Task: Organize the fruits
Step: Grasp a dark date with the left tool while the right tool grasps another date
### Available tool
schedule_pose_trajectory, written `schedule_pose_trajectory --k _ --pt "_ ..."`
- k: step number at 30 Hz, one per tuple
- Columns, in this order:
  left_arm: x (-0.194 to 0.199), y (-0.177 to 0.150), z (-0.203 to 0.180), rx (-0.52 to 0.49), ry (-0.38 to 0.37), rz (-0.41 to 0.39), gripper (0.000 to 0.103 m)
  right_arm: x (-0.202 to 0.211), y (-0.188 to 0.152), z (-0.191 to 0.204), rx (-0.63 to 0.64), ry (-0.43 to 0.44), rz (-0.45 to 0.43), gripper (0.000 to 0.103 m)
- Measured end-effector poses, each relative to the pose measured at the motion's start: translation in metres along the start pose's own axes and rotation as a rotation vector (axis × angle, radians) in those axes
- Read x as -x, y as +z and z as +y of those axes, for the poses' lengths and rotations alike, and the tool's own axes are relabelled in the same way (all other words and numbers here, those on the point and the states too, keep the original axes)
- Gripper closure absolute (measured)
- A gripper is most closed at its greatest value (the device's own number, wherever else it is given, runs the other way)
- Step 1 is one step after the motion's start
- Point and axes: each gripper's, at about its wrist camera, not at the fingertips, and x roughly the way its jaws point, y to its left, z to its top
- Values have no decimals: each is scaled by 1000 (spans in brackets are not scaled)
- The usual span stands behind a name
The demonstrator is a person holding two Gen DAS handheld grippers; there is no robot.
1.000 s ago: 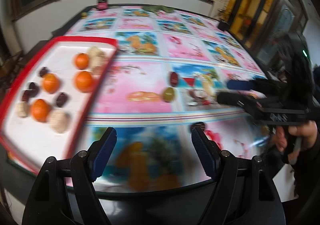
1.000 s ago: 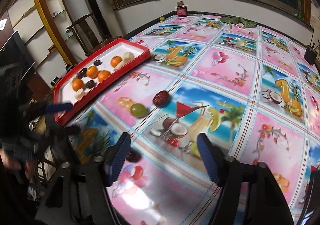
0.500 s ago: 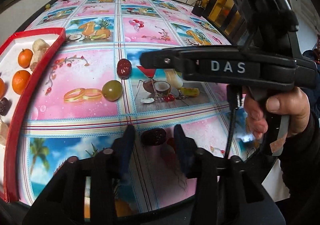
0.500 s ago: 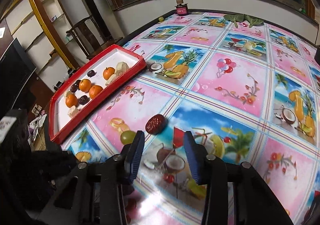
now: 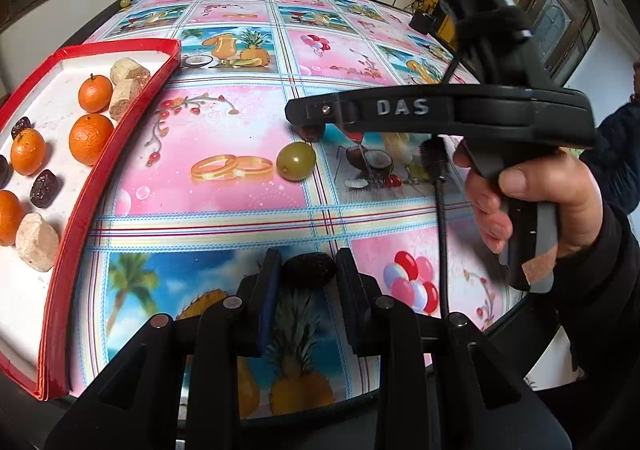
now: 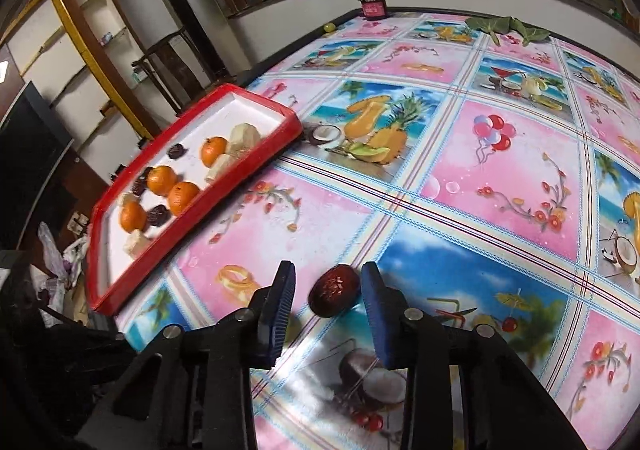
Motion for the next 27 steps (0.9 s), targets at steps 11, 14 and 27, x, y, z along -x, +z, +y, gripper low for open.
schedule_pose_trajectory --k 11,14,27 --pt "-2 -3 -12 -48 53 -4 77 -4 -8 -1 17 -54 -8 80" --pt "0 -3 -9 -24 45 -8 78 -4 -9 0 14 -58 -13 80" --pt "4 -4 -7 -20 59 -10 78 9 -11 -1 8 -54 -29 80"
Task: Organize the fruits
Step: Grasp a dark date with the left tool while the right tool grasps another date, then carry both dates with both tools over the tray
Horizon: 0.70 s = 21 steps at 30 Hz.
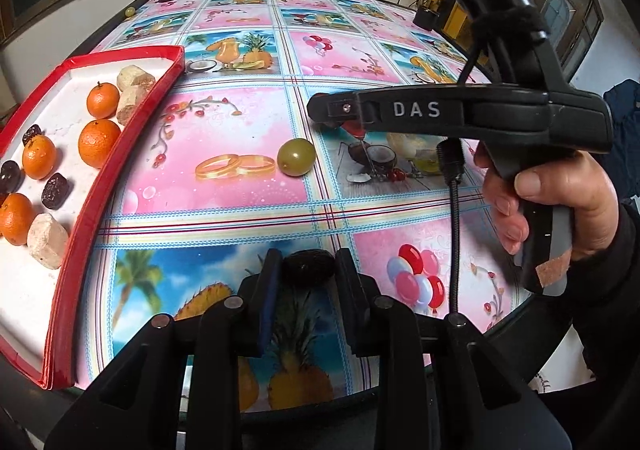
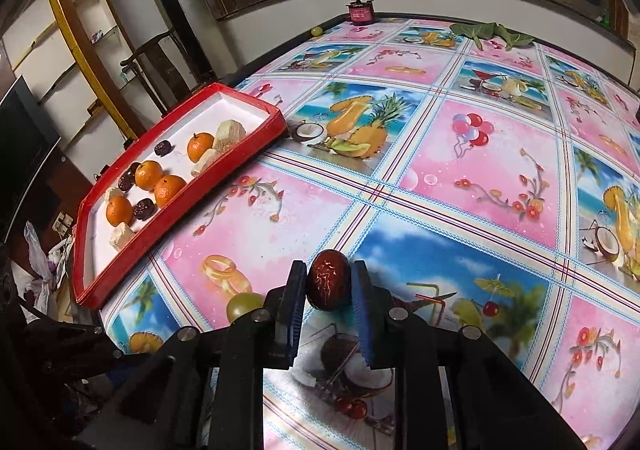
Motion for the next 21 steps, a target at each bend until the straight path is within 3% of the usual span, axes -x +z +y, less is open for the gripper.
schedule_pose_trajectory --k 13,21 --pt "24 5 22 32 57 -46 78 18 8 23 44 33 -41 80" --pt "61 9 76 150 110 -121 78 19 19 56 95 91 -47 80"
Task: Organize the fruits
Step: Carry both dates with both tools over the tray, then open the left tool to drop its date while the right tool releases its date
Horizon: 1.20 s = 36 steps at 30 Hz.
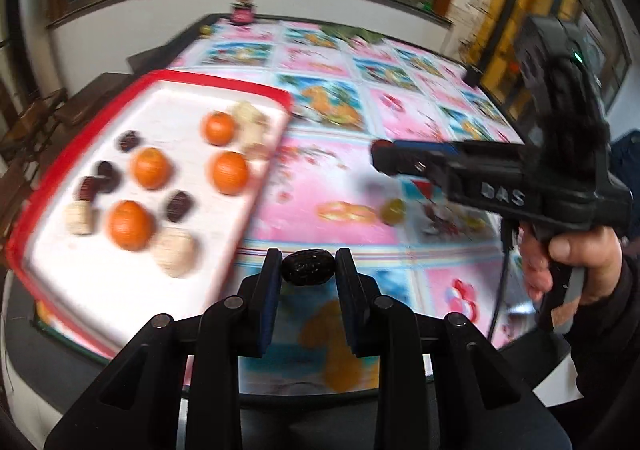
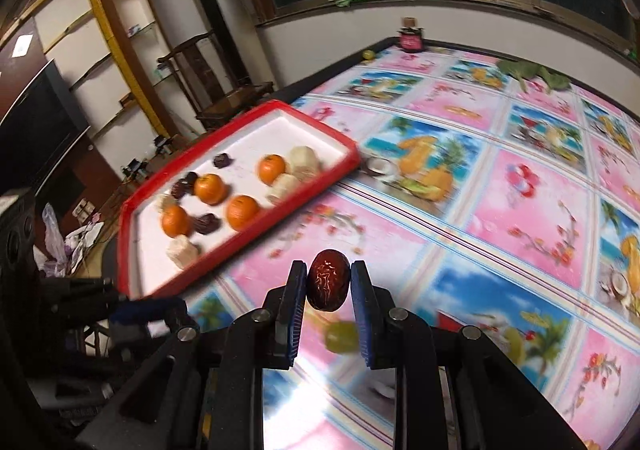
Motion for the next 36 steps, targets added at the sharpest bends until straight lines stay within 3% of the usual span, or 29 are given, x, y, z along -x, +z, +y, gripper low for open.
schedule_pose_trajectory --k 9,16,26,36 --pt "10 3 82 145 129 -29 78 -38 42 50 55 125 23 80" --pt "-6 -1 127 219 185 -13 78 -85 71 77 92 155 64 80" --pt "-19 -10 124 193 164 31 78 -132 73 87 123 104 136 80" --pt "-19 -12 119 194 170 35 77 -135 69 90 140 73 133 73"
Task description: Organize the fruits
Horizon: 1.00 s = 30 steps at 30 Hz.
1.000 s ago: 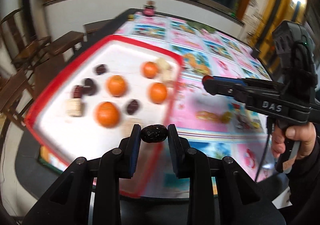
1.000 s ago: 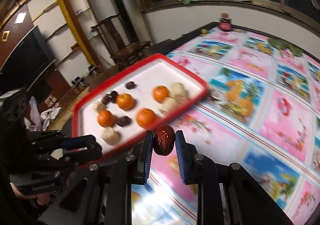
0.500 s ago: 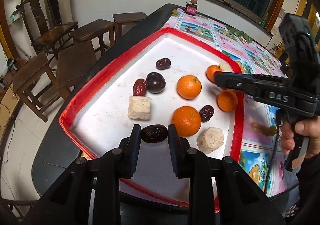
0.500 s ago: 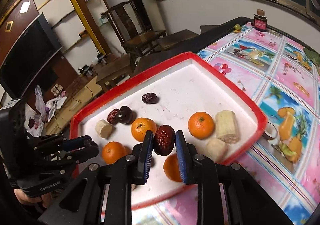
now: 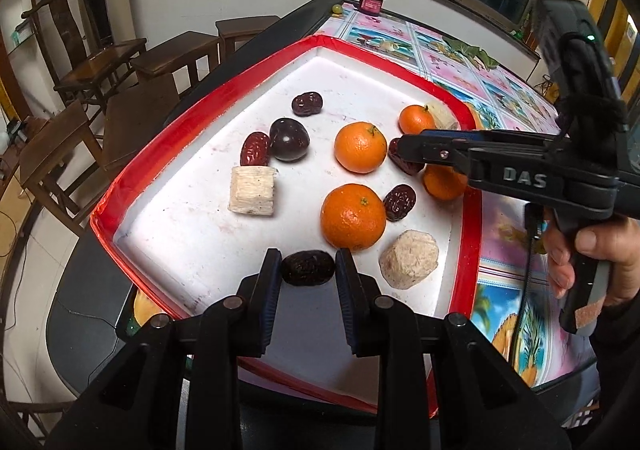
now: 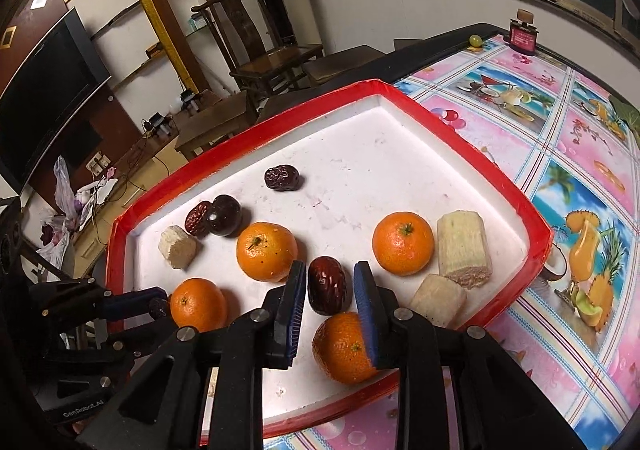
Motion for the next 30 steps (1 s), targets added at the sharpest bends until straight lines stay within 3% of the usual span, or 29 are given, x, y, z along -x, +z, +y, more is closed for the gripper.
schedule_pose_trajectory --k 2,4,5,6,9,13,14,18,21,26,30 --pt "1 -1 -2 -1 -1 1 77 7 -2 1 -4 7 -15 65" --pt "3 -3 -3 -4 6 -7 70 20 -6 1 -8 12 -41 59" --pt "5 -4 -5 -6 13 -15 61 26 -9 2 -6 14 -52 56" --pt "7 -5 -7 -10 17 -22 53 32 -10 3 -4 16 -60 48" --pt "10 -8 -11 -18 19 -26 44 55 -23 6 0 32 -91 22" --pt "18 -14 -13 -12 30 -59 33 85 -44 11 7 6 -121 5" --pt "22 -15 -14 -12 48 -80 27 91 -51 12 9 -14 -117 3" --pt "36 -20 -18 -22 109 -148 26 111 -72 17 25 -104 -125 1" --pt "45 -22 -21 -37 183 -181 18 122 -85 20 21 -97 -130 1" --pt "56 -28 -27 -63 329 -235 16 132 -101 30 34 -111 -143 1" --pt "58 -30 -26 -58 323 -231 16 135 -108 36 25 -93 -141 1"
